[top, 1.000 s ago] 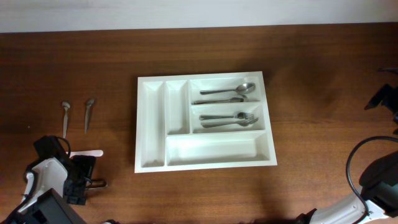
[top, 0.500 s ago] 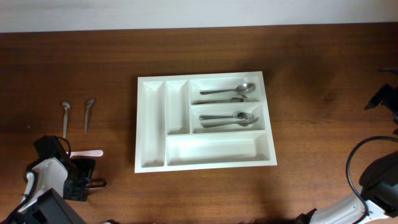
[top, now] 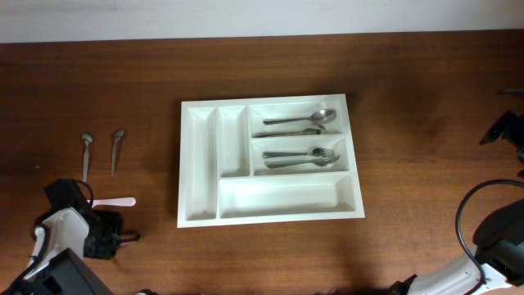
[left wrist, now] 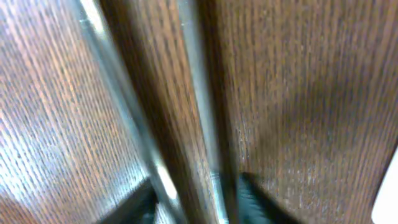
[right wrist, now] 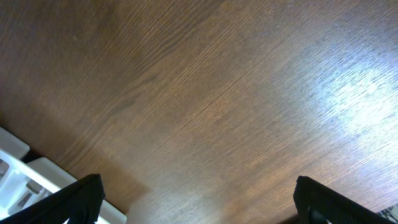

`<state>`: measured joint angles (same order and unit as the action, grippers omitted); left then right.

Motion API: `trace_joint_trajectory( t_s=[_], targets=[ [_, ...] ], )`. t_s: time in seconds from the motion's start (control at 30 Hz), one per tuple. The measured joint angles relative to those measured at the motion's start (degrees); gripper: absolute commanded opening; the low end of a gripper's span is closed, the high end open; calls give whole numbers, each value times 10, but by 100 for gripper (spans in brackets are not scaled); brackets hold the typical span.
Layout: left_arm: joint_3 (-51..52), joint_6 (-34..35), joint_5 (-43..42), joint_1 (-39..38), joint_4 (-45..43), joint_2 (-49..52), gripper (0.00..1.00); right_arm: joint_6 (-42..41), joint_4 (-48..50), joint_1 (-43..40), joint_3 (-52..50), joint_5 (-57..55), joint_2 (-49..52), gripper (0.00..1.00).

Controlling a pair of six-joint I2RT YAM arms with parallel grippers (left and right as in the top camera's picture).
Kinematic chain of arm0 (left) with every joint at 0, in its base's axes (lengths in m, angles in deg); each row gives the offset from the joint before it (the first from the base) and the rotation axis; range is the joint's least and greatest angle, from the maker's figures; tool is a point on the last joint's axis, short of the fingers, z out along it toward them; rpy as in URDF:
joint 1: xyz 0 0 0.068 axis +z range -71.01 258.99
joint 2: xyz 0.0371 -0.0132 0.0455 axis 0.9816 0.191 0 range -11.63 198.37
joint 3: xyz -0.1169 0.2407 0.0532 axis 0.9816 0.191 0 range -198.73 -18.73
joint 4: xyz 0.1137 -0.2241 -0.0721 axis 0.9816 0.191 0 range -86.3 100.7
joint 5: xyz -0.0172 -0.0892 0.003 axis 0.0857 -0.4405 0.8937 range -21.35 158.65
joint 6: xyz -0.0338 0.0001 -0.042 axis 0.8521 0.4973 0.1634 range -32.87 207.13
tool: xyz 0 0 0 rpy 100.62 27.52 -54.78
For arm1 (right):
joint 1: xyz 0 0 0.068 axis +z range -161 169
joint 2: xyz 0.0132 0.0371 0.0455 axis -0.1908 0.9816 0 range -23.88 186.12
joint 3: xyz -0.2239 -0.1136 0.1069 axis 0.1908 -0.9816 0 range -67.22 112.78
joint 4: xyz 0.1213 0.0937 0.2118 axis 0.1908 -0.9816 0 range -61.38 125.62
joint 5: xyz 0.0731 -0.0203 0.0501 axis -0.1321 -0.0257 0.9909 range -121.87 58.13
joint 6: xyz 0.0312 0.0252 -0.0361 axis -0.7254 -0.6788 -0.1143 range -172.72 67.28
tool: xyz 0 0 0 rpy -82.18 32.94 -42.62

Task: Pack container
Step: 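Lower the left gripper and close it on the silver tongs, then carry the tongs with the left gripper over the tray's bottom compartment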

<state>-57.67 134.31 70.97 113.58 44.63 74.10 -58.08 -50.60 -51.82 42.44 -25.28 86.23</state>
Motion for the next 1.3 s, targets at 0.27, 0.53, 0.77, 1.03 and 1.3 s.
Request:
trace_joint_trajectory(
  t_s=[0.27,0.53,0.77,1.03,1.3],
  targets=[
    [0,-3,2,0,0,0,24,0,0,0,0,0,0,99],
    [-32,-23,11,0,74,-12,24,0,0,0,0,0,0,99],
    [-171,-65,11,-2,158,-95,23,0,0,0,0,0,0,99],
    [-244,-66,-24,-46,210,-193,23,0,0,0,0,0,0,99],
    [-244,-69,-86,-202,203,-234,22,0,0,0,0,0,0,99]
  ],
)
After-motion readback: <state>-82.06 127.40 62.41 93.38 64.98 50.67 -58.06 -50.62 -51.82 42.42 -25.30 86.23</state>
